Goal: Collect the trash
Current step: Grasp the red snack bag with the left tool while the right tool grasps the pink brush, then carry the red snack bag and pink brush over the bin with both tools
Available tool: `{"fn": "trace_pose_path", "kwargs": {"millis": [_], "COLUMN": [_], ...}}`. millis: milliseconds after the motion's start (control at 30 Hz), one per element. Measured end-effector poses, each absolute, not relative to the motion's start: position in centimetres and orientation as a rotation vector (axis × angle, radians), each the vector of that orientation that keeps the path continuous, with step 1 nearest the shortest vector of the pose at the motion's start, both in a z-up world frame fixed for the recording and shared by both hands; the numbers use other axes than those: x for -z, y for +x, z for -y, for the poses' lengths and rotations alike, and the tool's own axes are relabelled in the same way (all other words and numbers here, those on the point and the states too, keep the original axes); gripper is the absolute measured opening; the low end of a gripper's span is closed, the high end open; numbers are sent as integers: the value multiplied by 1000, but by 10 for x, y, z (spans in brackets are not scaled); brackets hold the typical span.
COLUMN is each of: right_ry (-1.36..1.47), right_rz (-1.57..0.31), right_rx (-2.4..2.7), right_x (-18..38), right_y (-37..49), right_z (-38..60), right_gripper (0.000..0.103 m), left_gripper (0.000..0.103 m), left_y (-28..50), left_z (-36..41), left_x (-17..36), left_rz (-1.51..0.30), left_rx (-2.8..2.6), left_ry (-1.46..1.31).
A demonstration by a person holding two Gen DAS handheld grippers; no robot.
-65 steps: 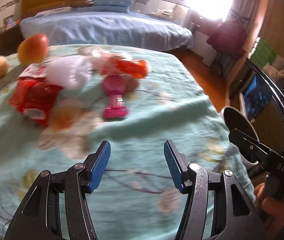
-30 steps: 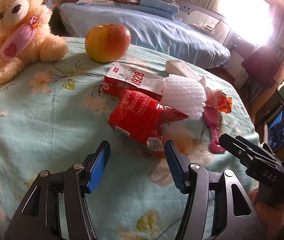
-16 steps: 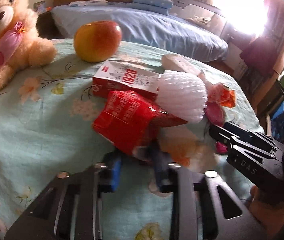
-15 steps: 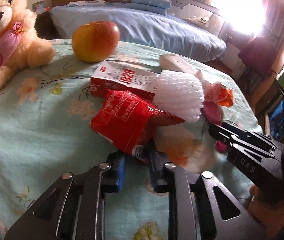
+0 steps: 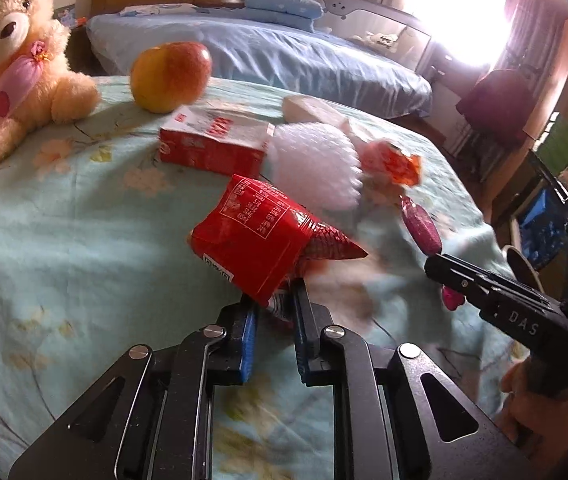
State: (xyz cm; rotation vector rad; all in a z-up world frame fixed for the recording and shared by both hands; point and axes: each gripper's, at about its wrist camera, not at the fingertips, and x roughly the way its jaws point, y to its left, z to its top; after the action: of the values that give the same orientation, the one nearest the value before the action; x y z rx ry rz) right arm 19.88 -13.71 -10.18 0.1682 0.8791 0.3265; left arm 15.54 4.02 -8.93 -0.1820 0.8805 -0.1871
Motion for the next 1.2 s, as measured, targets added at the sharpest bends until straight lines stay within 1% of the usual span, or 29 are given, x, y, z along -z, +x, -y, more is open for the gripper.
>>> {"fn": "trace_pose_path", "kwargs": {"millis": [767, 1200], "right_ry": [252, 310], "right_rz": [-783, -748], "right_rx": [-204, -102], "right_x": [81, 81], "right_y": [135, 110], "right_z": [235, 290], "right_gripper": [21, 21], "left_gripper": [14, 14], "left_y": [129, 124], "left_z": [80, 135], "left_x": [66, 69], "left_rz": [-866, -886], "left_rx": [402, 495], "left_ry": [-53, -4]}}
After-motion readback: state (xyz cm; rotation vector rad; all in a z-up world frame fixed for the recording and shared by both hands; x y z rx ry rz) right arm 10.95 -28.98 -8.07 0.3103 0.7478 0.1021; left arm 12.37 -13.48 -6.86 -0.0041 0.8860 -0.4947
